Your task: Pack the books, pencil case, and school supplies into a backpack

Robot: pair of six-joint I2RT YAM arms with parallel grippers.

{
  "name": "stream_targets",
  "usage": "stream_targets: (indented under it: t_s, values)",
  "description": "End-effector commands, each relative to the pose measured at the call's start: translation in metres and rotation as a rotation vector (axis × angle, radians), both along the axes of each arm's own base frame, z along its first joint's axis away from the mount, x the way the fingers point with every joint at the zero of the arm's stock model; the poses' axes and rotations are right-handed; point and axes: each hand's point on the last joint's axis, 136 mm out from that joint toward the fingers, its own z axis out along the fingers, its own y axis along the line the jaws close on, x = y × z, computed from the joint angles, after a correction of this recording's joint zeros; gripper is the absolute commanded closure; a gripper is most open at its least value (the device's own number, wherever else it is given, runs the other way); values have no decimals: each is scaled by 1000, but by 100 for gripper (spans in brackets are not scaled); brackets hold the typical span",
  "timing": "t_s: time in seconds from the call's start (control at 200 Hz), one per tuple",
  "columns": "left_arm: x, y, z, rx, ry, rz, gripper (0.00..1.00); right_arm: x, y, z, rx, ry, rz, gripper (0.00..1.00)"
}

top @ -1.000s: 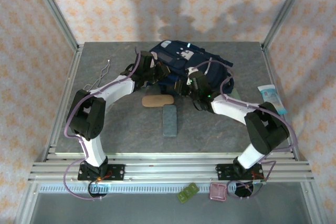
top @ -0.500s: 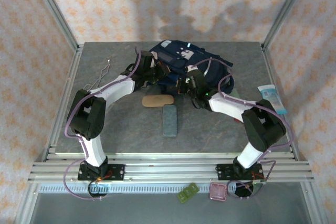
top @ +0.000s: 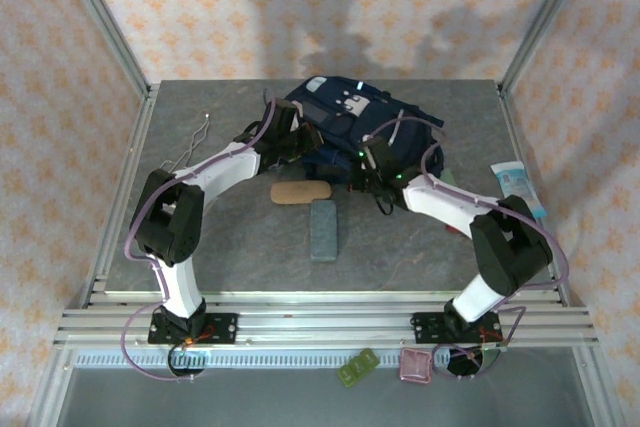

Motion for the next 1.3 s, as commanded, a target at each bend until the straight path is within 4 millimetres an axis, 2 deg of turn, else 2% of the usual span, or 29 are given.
stream_targets:
  t_s: [0.0,0.115,0.255,0.37,0.445,0.606,0.621,0.691,0.736,0.901,1.066,1.171,1.291]
  values:
    - [28,30,23,62,-140,91,100,-18,-64,-22,-144,105,-136,100]
    - [34,50,19,118,-154,131,100,-18,-85,-21,-162,106,-182,100]
    - [45,70,16,168,-168,164,100,-21,-75,-20,-137,132,-138,100]
    - [56,86,14,236,-189,208,100,-26,-45,-14,-75,135,-51,100]
    - [66,98,14,286,-208,226,100,-30,-16,-5,-23,123,32,100]
    - [82,113,22,266,-232,256,100,-33,42,6,102,125,154,100]
    - [82,112,22,261,-231,253,99,-32,45,6,110,125,158,100]
    - [76,105,24,224,-226,231,66,-28,56,3,137,138,161,100]
    - [68,100,22,200,-218,207,57,-24,60,0,147,144,158,100]
    - [20,76,11,105,-173,163,47,-19,70,-3,182,151,161,100]
    - [-25,36,-9,18,-118,91,42,-20,73,-6,197,159,171,100]
    - [-36,18,-20,0,-99,68,40,-21,73,-6,199,160,172,100]
    - [-34,7,-41,32,-41,44,39,-22,72,-4,202,154,173,100]
